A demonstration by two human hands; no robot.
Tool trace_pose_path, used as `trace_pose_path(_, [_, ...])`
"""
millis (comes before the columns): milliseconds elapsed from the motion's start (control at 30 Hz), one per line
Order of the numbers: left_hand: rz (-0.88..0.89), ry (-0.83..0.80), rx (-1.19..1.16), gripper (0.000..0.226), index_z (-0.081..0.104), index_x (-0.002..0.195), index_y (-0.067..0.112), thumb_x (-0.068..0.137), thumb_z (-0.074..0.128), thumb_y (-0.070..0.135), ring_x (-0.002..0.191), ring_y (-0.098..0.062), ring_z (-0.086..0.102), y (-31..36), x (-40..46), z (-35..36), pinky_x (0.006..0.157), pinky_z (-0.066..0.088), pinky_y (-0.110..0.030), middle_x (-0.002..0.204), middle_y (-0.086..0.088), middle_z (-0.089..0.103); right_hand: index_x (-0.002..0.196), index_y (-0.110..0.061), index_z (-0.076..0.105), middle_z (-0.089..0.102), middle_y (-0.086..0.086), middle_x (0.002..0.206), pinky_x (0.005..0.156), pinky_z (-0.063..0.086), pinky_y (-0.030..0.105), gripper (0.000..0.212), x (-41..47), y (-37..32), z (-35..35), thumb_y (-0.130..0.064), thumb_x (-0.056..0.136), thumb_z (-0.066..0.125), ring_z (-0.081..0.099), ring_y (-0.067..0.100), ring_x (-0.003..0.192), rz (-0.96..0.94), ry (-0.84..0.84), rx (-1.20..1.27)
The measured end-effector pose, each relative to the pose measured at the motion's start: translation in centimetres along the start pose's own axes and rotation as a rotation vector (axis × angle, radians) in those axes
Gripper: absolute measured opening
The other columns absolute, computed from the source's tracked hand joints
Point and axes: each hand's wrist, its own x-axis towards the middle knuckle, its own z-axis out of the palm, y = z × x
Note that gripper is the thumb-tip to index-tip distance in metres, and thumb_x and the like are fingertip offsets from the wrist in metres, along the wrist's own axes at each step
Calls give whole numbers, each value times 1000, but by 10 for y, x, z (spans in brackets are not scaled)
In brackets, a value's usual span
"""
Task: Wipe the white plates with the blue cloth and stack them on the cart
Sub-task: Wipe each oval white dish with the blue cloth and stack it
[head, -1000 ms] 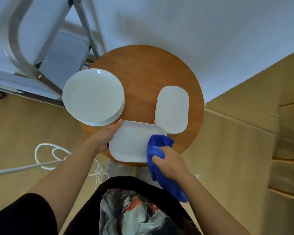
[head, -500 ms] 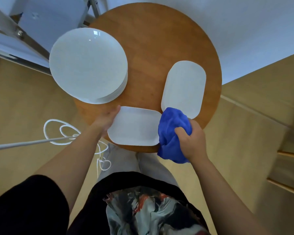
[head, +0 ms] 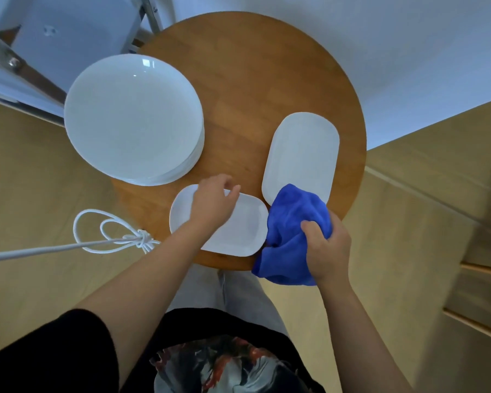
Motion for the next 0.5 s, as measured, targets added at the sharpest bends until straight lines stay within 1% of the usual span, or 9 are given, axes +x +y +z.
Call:
trace_pose_path(67, [-20,-86,-38,23,59,94,21,94,51,43,78,-12,57,29,7,16,67,44,-25,87,4,64,83,-16,59,61,0,74,53,46,12,22,4,-3,-5,-28,67,51,57,2,64,8,26,35])
trace_pose_path(100, [-38,-120,-10,29,54,87,21,93,50,49,72,-12,56,40,11,23,61,42,-24,77,5,59,84,-10,60,61,7,76,53,46,14,26,5,-5,-8,-28,67,51,56,5,64,5,40,38])
trace_pose_path(133, [-60,-155,47,35,51,86,20,92,48,54,69,-14,55,49,16,29,59,40,-25,71,5,54,86,-7,59,62,11,78,55,47,18,29,7,-7,-11,-28,68,51,56,11,66,0,53,36])
trace_pose_path(200, [-108,-206,184,43,51,93,15,90,48,58,73,-18,56,60,23,38,59,40,-26,74,1,52,85,-5,59,62,14,79,58,48,23,30,11,-11,-18,-28,68,51,57,19,68,-5,74,39])
trace_pose_path(267, [-136,-240,252,41,53,101,12,93,49,52,78,-21,56,63,27,41,63,41,-29,83,-2,53,83,-3,58,60,15,76,57,48,25,30,15,-13,-25,-28,68,52,55,17,66,-2,86,46])
trace_pose_path(300, [-132,-254,266,38,54,102,11,94,49,49,79,-21,55,63,28,42,65,42,-29,85,-3,53,83,-5,58,59,12,73,55,47,22,28,16,-13,-28,-28,68,52,55,14,64,1,89,49])
trace_pose_path(367, [-89,-264,315,34,53,97,13,96,46,46,78,-20,55,63,30,42,66,43,-30,81,-2,52,82,-11,59,59,1,69,53,45,14,23,19,-13,-33,-28,68,52,55,5,61,3,94,61])
trace_pose_path(400, [-63,-258,353,33,52,92,14,97,44,45,76,-20,55,63,30,42,65,43,-29,76,-1,51,81,-14,59,59,-3,69,53,45,12,20,20,-12,-34,-27,68,52,55,3,60,4,95,67])
trace_pose_path(500, [-14,-233,407,33,50,81,16,99,42,43,66,-16,53,63,29,40,60,41,-27,66,1,46,78,-15,58,58,-5,66,53,45,12,16,24,-11,-38,-26,69,52,55,1,58,10,96,83])
